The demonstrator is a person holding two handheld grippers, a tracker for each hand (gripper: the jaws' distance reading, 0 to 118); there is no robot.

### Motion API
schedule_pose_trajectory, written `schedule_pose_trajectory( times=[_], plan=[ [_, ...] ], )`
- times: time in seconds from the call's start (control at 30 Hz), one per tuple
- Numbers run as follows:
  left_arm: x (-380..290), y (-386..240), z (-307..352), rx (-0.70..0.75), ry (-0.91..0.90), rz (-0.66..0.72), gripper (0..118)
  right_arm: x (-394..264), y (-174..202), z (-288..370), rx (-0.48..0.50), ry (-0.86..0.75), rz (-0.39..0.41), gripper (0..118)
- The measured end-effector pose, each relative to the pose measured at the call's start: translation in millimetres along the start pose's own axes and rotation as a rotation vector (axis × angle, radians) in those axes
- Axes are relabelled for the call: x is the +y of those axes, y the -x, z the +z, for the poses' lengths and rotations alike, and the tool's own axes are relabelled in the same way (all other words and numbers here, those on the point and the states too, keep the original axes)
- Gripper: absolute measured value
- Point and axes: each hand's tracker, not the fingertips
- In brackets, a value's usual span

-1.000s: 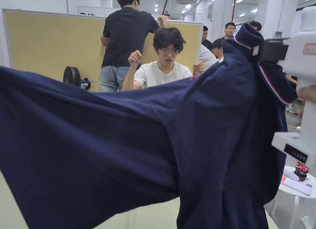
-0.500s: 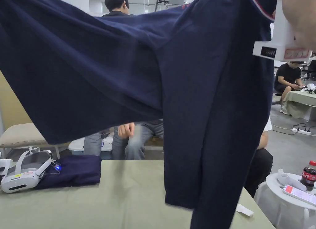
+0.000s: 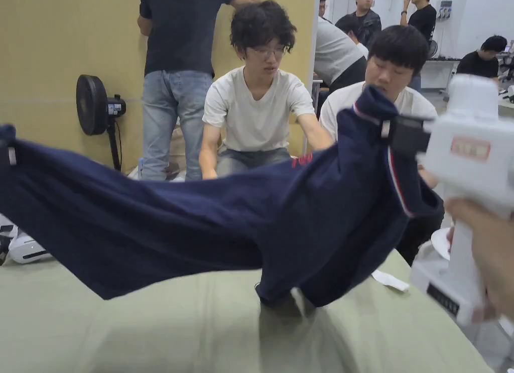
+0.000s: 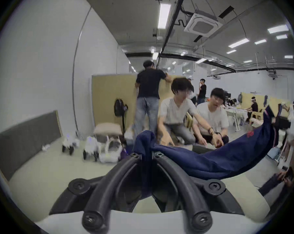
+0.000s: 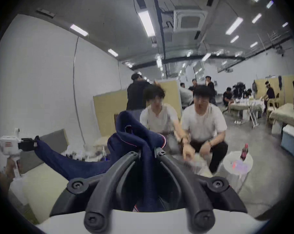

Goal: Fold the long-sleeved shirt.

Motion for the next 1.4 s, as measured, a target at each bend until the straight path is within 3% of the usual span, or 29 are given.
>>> schedule_pose_trajectory(
  times=[0.33, 0.43, 0.7, 0.77, 0.83, 0.87, 0.93, 0.97, 1.0, 1.1, 1.17, 1.23, 1.33, 1.4],
  plan=[
    [-255, 4, 98, 0.021, 0.398, 0.012, 6, -247, -6, 147, -0.007, 0.229, -0.038, 14],
    [-291, 16, 136, 0.032, 0.439, 0.081, 6, -274, 0, 196, 0.000, 0.283, 0.006, 14],
    [-317, 33, 229, 0.074, 0.500, 0.143, 6, -298, 6, 300, -0.020, 0.375, -0.014, 14],
    [-326, 33, 242, 0.061, 0.545, 0.130, 6, -302, 8, 316, -0.016, 0.446, 0.021, 14],
    [-334, 35, 245, 0.041, 0.617, 0.124, 7, -309, 12, 326, -0.018, 0.538, 0.122, 14],
    [-332, 34, 245, 0.035, 0.629, 0.114, 8, -311, 13, 327, -0.030, 0.567, 0.148, 16],
    [-330, 31, 253, 0.045, 0.597, 0.102, 35, -313, 10, 334, -0.065, 0.638, 0.178, 30],
    [-326, 31, 256, 0.052, 0.589, 0.102, 51, -309, 8, 338, -0.086, 0.626, 0.173, 37],
    [-314, 32, 260, 0.066, 0.559, 0.121, 60, -301, 5, 344, -0.118, 0.593, 0.144, 45],
    [-278, 23, 270, 0.024, 0.404, 0.185, 61, -259, -5, 355, -0.176, 0.440, 0.013, 63],
    [-252, 14, 275, -0.002, 0.278, 0.166, 68, -225, -4, 351, -0.218, 0.279, -0.027, 66],
    [-224, 1, 271, -0.022, 0.191, 0.132, 79, -192, 1, 342, -0.192, 0.159, -0.072, 67],
    [-200, -17, 255, -0.071, 0.112, 0.113, 78, -167, 19, 316, -0.101, 0.046, -0.075, 65],
    [-193, -31, 240, -0.059, 0.123, 0.115, 77, -163, 35, 296, -0.097, 0.063, -0.060, 64]
  ],
)
